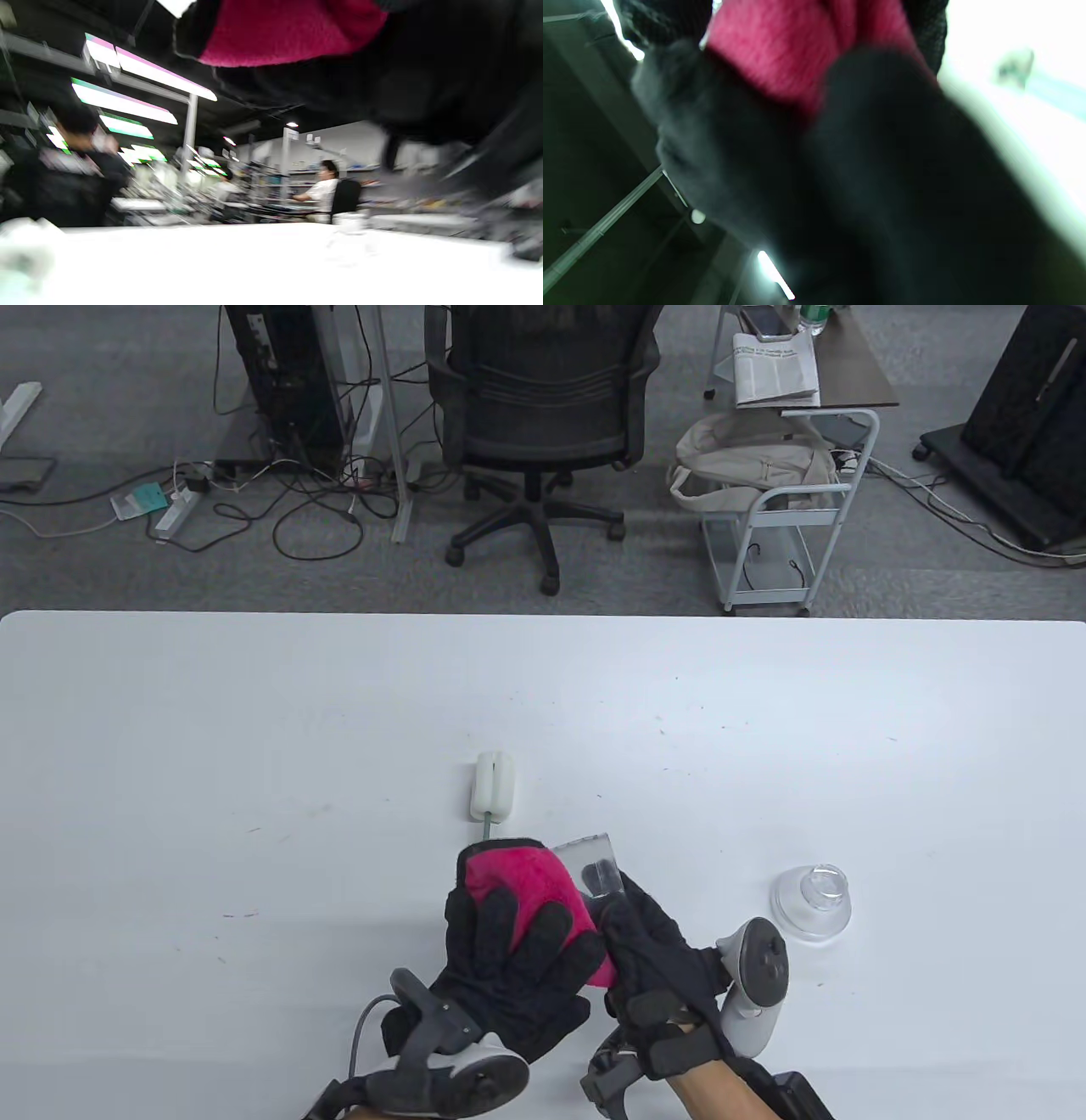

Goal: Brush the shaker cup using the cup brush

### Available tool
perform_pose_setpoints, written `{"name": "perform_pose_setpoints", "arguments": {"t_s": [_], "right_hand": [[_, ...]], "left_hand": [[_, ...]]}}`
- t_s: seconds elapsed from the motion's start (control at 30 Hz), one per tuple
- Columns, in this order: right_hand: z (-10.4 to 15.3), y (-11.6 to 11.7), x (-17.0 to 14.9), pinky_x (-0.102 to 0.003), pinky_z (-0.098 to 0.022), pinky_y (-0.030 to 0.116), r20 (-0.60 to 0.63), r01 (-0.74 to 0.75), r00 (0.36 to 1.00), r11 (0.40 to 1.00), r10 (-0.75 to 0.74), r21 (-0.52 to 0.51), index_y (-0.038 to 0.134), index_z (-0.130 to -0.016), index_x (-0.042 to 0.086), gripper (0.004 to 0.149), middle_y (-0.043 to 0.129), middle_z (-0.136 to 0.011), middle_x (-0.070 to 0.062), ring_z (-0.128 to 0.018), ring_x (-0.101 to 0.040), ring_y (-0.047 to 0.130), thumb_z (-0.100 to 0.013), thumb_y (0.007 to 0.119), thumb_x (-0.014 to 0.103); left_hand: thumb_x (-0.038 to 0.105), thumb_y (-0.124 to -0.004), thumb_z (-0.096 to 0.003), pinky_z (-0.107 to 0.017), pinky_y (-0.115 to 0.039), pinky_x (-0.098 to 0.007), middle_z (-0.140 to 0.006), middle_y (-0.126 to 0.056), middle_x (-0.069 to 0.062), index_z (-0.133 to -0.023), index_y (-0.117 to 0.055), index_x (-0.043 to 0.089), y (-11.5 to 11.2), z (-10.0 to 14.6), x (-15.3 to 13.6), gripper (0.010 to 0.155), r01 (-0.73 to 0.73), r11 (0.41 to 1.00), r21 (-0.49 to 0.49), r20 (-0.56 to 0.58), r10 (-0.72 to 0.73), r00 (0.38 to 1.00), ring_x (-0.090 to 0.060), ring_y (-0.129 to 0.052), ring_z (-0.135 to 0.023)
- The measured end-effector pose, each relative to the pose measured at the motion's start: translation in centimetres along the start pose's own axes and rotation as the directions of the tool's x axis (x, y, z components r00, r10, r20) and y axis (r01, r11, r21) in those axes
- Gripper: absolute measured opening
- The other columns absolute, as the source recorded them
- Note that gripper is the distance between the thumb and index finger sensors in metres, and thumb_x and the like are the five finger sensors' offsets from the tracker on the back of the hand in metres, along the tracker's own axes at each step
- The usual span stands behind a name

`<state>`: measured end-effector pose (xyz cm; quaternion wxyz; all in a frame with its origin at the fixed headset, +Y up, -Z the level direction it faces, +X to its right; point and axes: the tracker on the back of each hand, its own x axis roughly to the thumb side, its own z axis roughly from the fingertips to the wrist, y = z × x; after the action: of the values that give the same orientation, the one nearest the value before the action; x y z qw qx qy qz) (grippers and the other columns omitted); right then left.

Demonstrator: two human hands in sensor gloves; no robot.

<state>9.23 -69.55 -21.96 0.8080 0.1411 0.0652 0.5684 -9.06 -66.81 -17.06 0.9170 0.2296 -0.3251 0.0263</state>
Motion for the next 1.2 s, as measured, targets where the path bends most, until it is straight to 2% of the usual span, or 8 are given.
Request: {"name": "perform_pose_setpoints", "arguments": {"t_s": [0.23, 0.33, 0.47, 0.63, 0.77, 0.97, 1.03, 1.2], "right_hand": [[0.3, 3.3, -2.3, -0.054, -0.080, 0.053, -0.153, 0.145, 0.983, 0.950, -0.105, 0.278, 0.048, -0.096, 0.029, 0.052, 0.016, -0.108, -0.033, -0.109, -0.038, 0.056, -0.055, 0.044, 0.061], [0.4, 3.7, -2.8, -0.055, -0.082, 0.047, -0.154, 0.189, 0.977, 0.939, -0.149, 0.289, 0.042, -0.098, 0.031, 0.052, 0.009, -0.109, -0.031, -0.110, -0.040, 0.049, -0.054, 0.042, 0.060], [0.2, 3.0, -2.8, -0.057, -0.081, 0.044, -0.118, 0.198, 0.978, 0.944, -0.172, 0.265, 0.044, -0.096, 0.036, 0.050, 0.013, -0.112, -0.027, -0.110, -0.039, 0.048, -0.053, 0.039, 0.059], [-0.4, 2.7, -2.1, -0.060, -0.078, 0.048, -0.074, 0.139, 0.990, 0.952, -0.123, 0.272, 0.055, -0.091, 0.035, 0.043, 0.022, -0.113, -0.029, -0.105, -0.043, 0.054, -0.054, 0.046, 0.055], [-1.0, 1.7, -1.4, -0.062, -0.073, 0.057, -0.017, 0.058, 0.998, 0.957, -0.055, 0.285, 0.068, -0.085, 0.029, 0.039, 0.031, -0.110, -0.033, -0.095, -0.048, 0.065, -0.054, 0.054, 0.048], [-1.3, 1.0, 1.2, -0.067, -0.067, 0.059, 0.236, -0.335, 0.930, 0.914, 0.282, 0.228, 0.077, -0.078, 0.021, 0.038, 0.036, -0.114, -0.025, -0.088, -0.053, 0.069, -0.052, 0.062, 0.044], [-1.3, 0.8, 1.9, -0.067, -0.067, 0.059, 0.307, -0.466, 0.865, 0.863, 0.397, 0.196, 0.077, -0.078, 0.021, 0.037, 0.037, -0.114, -0.023, -0.089, -0.053, 0.068, -0.053, 0.062, 0.044], [-0.8, 1.1, 2.4, -0.069, -0.066, 0.056, 0.383, -0.724, 0.639, 0.690, 0.667, 0.008, 0.080, -0.075, 0.018, 0.035, 0.042, -0.115, -0.020, -0.088, -0.057, 0.061, -0.052, 0.068, 0.041]], "left_hand": [[0.057, -0.042, -0.0582, -0.066, -0.001, -0.069, -0.091, 0.041, 0.002, -0.099, 0.017, 0.037, 1.2, 0.3, -2.1, 0.074, -0.348, 0.901, 0.259, -0.097, 0.382, 0.919, -0.044, 0.037, -0.081], [0.054, -0.042, -0.0587, -0.073, -0.016, -0.068, -0.090, 0.041, -0.007, -0.095, 0.022, 0.035, 0.6, 0.1, -3.4, 0.076, -0.618, 0.731, 0.291, -0.086, 0.663, 0.744, -0.057, 0.023, -0.087], [0.054, -0.046, -0.0576, -0.083, -0.031, -0.059, -0.104, 0.023, -0.013, -0.092, 0.022, 0.037, -0.5, -0.2, -4.7, 0.078, -0.908, 0.283, 0.309, 0.026, 0.952, 0.306, -0.050, -0.008, -0.108], [0.063, -0.044, -0.0569, -0.082, -0.025, -0.059, -0.122, -0.007, -0.012, -0.109, 0.003, 0.034, -2.0, 0.0, -6.4, 0.076, -0.923, -0.285, 0.257, 0.130, 0.957, -0.259, -0.049, -0.015, -0.113], [0.067, -0.043, -0.0625, -0.078, -0.021, -0.062, -0.125, -0.018, -0.015, -0.117, -0.023, 0.022, -2.5, 0.1, -7.9, 0.073, -0.899, -0.425, 0.104, 0.012, 0.905, -0.426, -0.053, -0.012, -0.110], [0.058, -0.059, -0.0651, -0.070, -0.050, -0.071, -0.124, -0.024, -0.021, -0.117, -0.036, 0.020, -2.1, 0.6, -9.6, 0.068, -0.943, -0.332, 0.029, -0.227, 0.916, -0.330, -0.066, -0.036, -0.103], [0.056, -0.061, -0.0654, -0.067, -0.057, -0.070, -0.124, -0.029, -0.024, -0.119, -0.030, 0.027, -1.8, 0.6, -9.8, 0.068, -0.988, -0.153, -0.019, -0.274, 0.951, -0.142, -0.065, -0.047, -0.102], [0.057, -0.059, -0.0624, -0.070, -0.045, -0.072, -0.126, -0.028, -0.018, -0.117, -0.021, 0.036, -0.9, 0.1, -7.1, 0.070, -0.854, 0.518, -0.043, -0.224, 0.828, 0.513, -0.059, -0.044, -0.106]]}}
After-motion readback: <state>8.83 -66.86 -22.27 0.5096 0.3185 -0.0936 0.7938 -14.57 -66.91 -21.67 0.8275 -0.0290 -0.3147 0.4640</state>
